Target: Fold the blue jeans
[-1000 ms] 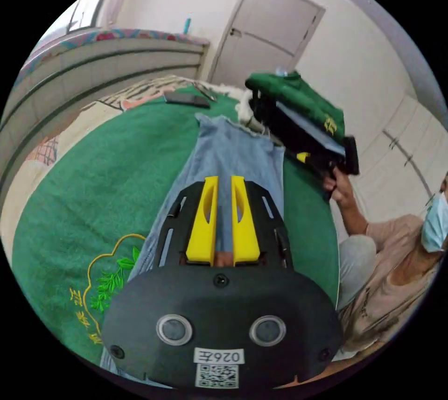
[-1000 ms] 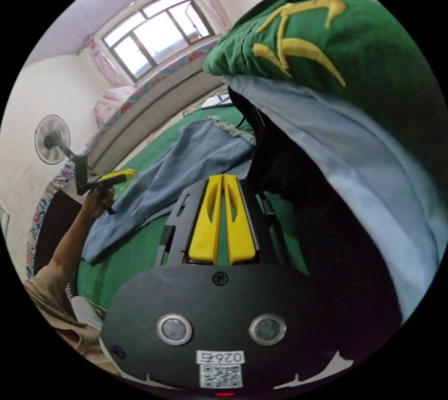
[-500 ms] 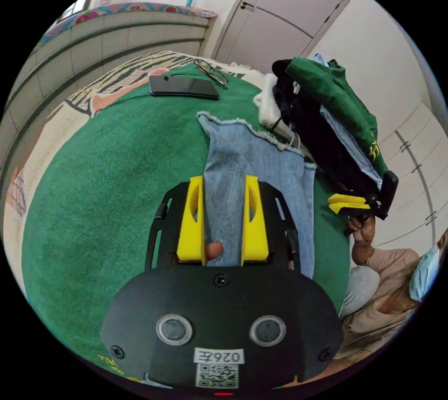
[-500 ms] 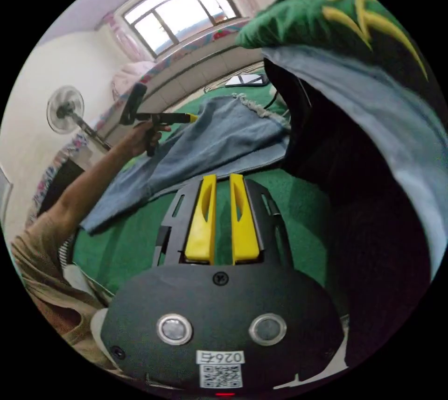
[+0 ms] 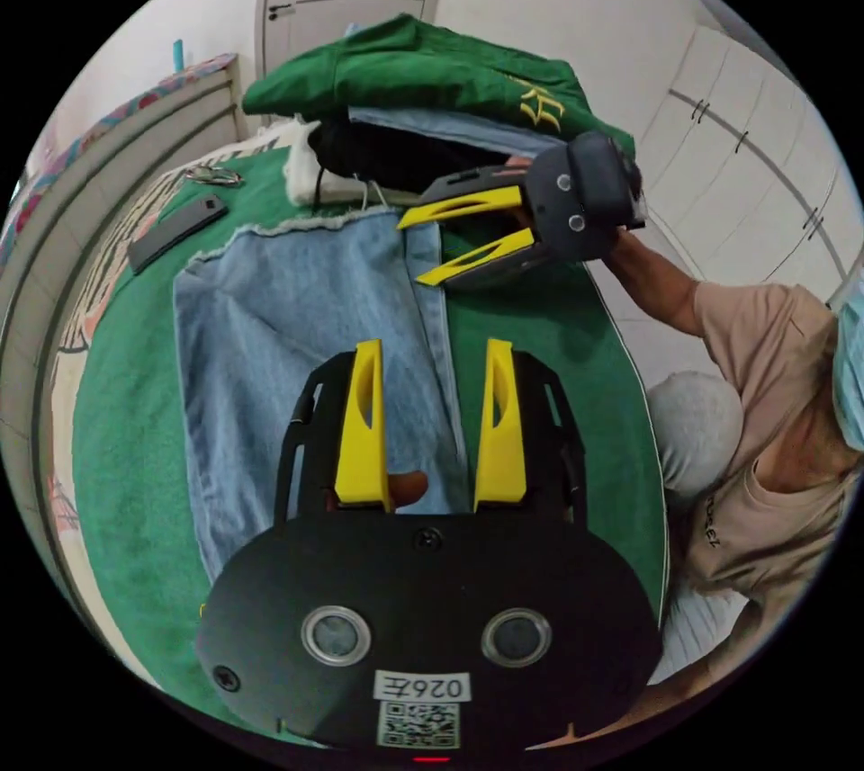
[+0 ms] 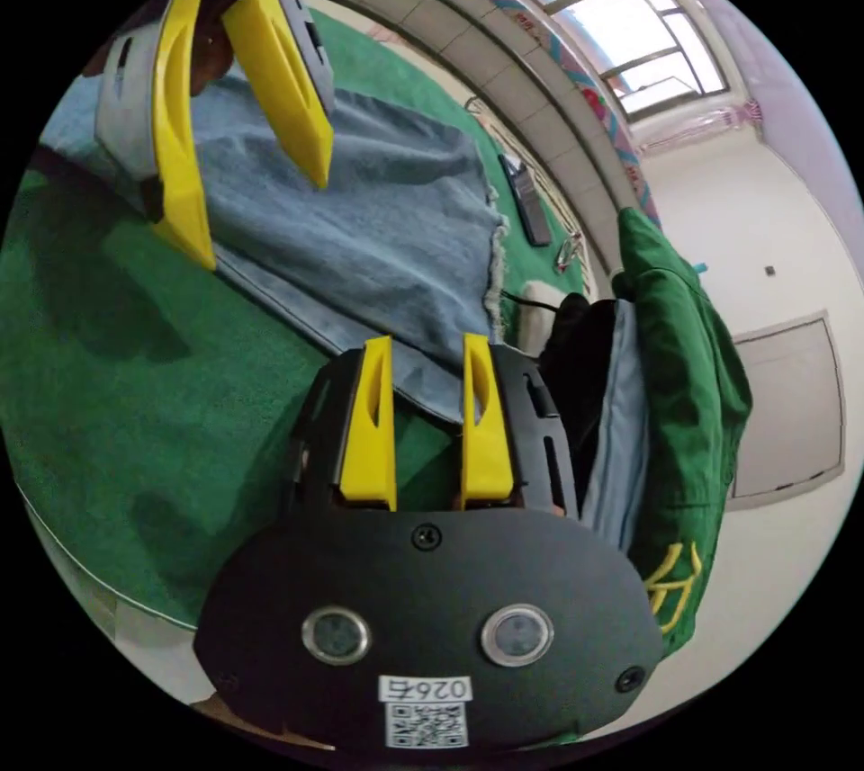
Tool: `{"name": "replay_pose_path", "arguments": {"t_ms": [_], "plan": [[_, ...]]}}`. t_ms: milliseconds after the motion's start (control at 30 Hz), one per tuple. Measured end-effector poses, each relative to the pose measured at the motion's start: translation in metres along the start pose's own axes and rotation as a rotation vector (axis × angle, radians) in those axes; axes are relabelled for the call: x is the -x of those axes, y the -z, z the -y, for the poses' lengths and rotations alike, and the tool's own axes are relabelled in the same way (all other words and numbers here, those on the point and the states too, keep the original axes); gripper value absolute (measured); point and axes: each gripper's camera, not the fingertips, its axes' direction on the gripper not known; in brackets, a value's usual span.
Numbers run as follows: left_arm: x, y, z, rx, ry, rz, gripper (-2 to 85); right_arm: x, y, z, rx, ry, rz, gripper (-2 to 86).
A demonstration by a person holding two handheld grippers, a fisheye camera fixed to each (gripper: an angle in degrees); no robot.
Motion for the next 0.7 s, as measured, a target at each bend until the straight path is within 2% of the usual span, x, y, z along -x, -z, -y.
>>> {"name": "replay_pose_path", "arguments": {"t_ms": [67, 167, 367, 533, 600, 700], "plan": [[0.007, -0.026, 0.002, 0.1, 0.005, -0.012, 12.2, 0.004, -0.008, 0.004, -0.011, 0.042, 0.016, 7.8], [0.018, -0.036, 0.0, 0.12, 0.025, -0.014, 9.9, 0.001, -0.021, 0.014, 0.028, 0.046, 0.029, 5.1], [0.043, -0.04, -0.015, 0.081, 0.096, -0.113, 6.2, 0.011, -0.031, 0.024, 0.031, 0.162, -0.029, 2.1], [0.06, -0.029, -0.026, -0.008, 0.129, -0.199, 1.2, -0.028, -0.03, 0.03, 0.127, 0.063, 0.089, -1.3], [0.062, -0.017, -0.033, -0.058, 0.096, -0.229, 3.1, -0.045, -0.015, 0.012, 0.086, 0.003, 0.119, -1.4], [0.075, -0.004, -0.041, -0.073, 0.123, -0.139, 8.8, -0.068, -0.028, -0.01, 0.102, -0.097, 0.234, -0.9]]}}
